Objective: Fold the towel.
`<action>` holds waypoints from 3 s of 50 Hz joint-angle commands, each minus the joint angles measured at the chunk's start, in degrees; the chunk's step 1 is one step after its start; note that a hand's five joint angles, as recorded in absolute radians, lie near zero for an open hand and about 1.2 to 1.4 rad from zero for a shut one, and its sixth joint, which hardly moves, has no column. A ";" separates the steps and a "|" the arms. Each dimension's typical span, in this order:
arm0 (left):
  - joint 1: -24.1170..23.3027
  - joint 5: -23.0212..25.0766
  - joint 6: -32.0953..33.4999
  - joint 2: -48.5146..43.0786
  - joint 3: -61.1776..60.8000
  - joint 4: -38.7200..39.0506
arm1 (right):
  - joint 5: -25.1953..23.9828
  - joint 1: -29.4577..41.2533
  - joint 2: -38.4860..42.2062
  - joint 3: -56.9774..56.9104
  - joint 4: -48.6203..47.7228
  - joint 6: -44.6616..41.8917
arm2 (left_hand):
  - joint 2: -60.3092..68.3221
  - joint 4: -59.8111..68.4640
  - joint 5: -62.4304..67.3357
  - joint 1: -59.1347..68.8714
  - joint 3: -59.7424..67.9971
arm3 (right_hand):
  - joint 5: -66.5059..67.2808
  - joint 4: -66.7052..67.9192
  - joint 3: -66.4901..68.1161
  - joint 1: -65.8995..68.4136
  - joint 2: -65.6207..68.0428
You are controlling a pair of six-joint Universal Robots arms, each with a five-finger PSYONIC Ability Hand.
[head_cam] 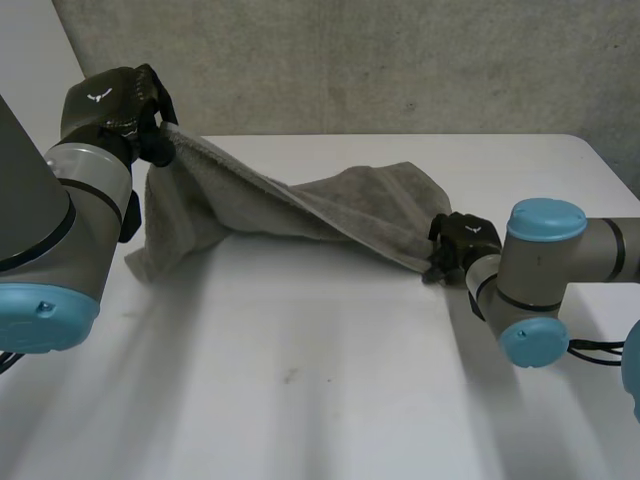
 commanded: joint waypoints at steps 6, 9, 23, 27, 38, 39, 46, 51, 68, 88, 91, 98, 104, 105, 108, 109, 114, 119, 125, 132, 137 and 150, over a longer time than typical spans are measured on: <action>0.37 0.17 -0.01 0.05 -1.52 0.01 | -0.37 -3.10 -1.82 -0.48 0.04 -1.20 | 10.19 10.22 10.79 11.26 10.25 | 0.70 0.51 0.22 -0.16 -0.18; 0.55 0.17 -0.01 -0.04 -1.52 0.01 | -0.63 -3.55 -2.34 -0.48 0.04 -1.37 | 10.19 10.22 10.79 11.26 10.25 | -2.82 -3.01 -3.30 -3.68 -3.69; 0.90 0.09 -0.09 -0.04 -1.61 0.01 | -0.90 -5.39 -1.91 -0.83 2.05 -2.25 | 10.19 10.22 10.79 11.26 10.25 | -11.27 -11.46 -11.75 -12.13 -12.15; 0.90 0.17 -0.01 -0.04 -1.96 0.01 | -0.90 -5.39 -1.82 -0.48 2.32 -3.13 | 10.19 10.22 10.79 11.26 10.25 | -7.72 -7.91 -8.20 -8.57 -8.59; 0.90 0.17 -0.01 -0.21 -2.05 0.01 | -3.27 -5.39 -2.17 0.49 2.41 -3.48 | 10.19 10.22 10.79 11.26 10.25 | 26.43 26.24 25.95 25.57 25.55; 0.90 0.17 -0.01 -0.21 -2.05 0.01 | -3.36 -5.39 -2.34 0.49 2.41 -3.48 | 10.19 10.22 10.79 11.26 10.25 | 35.92 35.73 35.44 35.06 35.05; 0.90 0.09 0.08 -0.12 -2.22 -0.16 | -4.06 -5.48 -4.89 0.75 2.41 -3.30 | 10.19 10.22 10.79 11.26 10.25 | 43.19 43.00 42.71 42.33 42.32; 0.90 0.26 0.43 -0.12 -4.16 -0.60 | -7.14 -6.01 -9.29 2.78 2.32 -3.39 | 10.19 10.22 10.79 11.26 10.25 | 43.19 43.00 42.71 42.33 42.32; 0.64 0.44 4.20 2.67 -18.29 -8.24 | -17.24 -18.31 -35.13 16.05 16.38 -31.78 | 10.19 10.22 10.79 11.26 10.25 | 43.19 43.00 42.71 42.33 42.32; -1.64 0.44 8.16 19.39 -24.29 -15.45 | -22.42 -27.10 -59.12 24.57 33.87 -43.03 | 10.19 10.22 10.79 11.26 10.25 | 43.19 43.00 42.71 42.33 42.32; -1.82 0.44 8.87 19.21 -24.02 -15.63 | -22.96 -26.93 -58.86 24.66 34.31 -43.21 | 10.19 10.22 10.79 11.26 10.25 | 43.19 43.00 42.71 42.33 42.32; -1.74 0.35 15.45 12.73 -22.88 -14.32 | -22.87 -26.49 -53.70 25.10 33.26 -43.47 | 10.19 10.22 10.79 11.26 10.25 | 43.19 43.00 42.71 42.33 42.32; -1.21 0.35 17.31 2.36 -17.97 -11.07 | -21.81 -26.22 -42.18 22.74 32.39 -46.02 | 10.19 10.22 10.79 11.26 10.25 | 43.19 43.00 42.71 42.33 42.32; -1.21 0.35 17.31 2.34 -17.96 -11.06 | -21.81 -26.22 -42.16 22.73 32.38 -46.02 | 10.19 10.22 10.79 11.26 10.25 | 43.19 43.00 42.71 42.33 42.32; -1.12 0.44 17.48 -2.91 -13.67 -9.23 | -21.20 -25.17 -36.71 20.79 29.74 -45.49 | 10.19 10.22 10.79 11.26 10.25 | 43.19 43.00 42.71 42.33 42.32; -1.12 0.44 17.48 -5.81 -11.13 -8.26 | -20.42 -24.21 -33.93 19.58 28.00 -45.23 | 10.19 10.22 10.79 11.26 10.25 | 43.19 43.00 42.71 42.33 42.32; -1.12 0.52 17.75 -14.77 -2.08 -6.41 | -15.68 -21.48 -26.36 14.66 23.43 -43.74 | 10.19 10.22 10.79 11.26 10.25 | 43.19 43.00 42.71 42.33 42.32; -1.03 2.71 17.75 -23.74 7.94 -6.32 | -14.17 -19.63 -19.31 9.90 18.40 -42.68 | 10.19 10.22 10.79 11.26 10.25 | 43.19 43.00 42.71 42.33 42.32; -0.94 5.97 18.62 -34.29 20.42 -6.49 | -13.46 -17.17 -12.29 4.02 9.99 -40.22 | 10.19 10.22 10.79 11.26 10.25 | 43.19 43.00 42.71 42.33 42.32; -0.68 5.80 23.37 -41.08 29.07 -6.49 | -13.29 -15.24 -7.88 -0.39 4.25 -39.16 | 10.19 10.22 10.79 11.26 10.25 | 43.19 43.00 42.71 42.33 42.32; -0.33 5.89 25.92 -43.45 31.97 -6.41 | -12.15 -13.04 -3.50 -4.86 4.25 -39.43 | 10.19 10.22 10.79 11.26 10.25 | 43.19 43.00 42.71 42.33 42.32; 0.20 5.45 26.10 -44.25 33.29 -6.41 | -7.49 -12.42 -1.38 -7.42 4.25 -39.87 | 10.19 10.22 10.79 11.26 10.25 | 43.19 43.00 42.71 42.33 42.32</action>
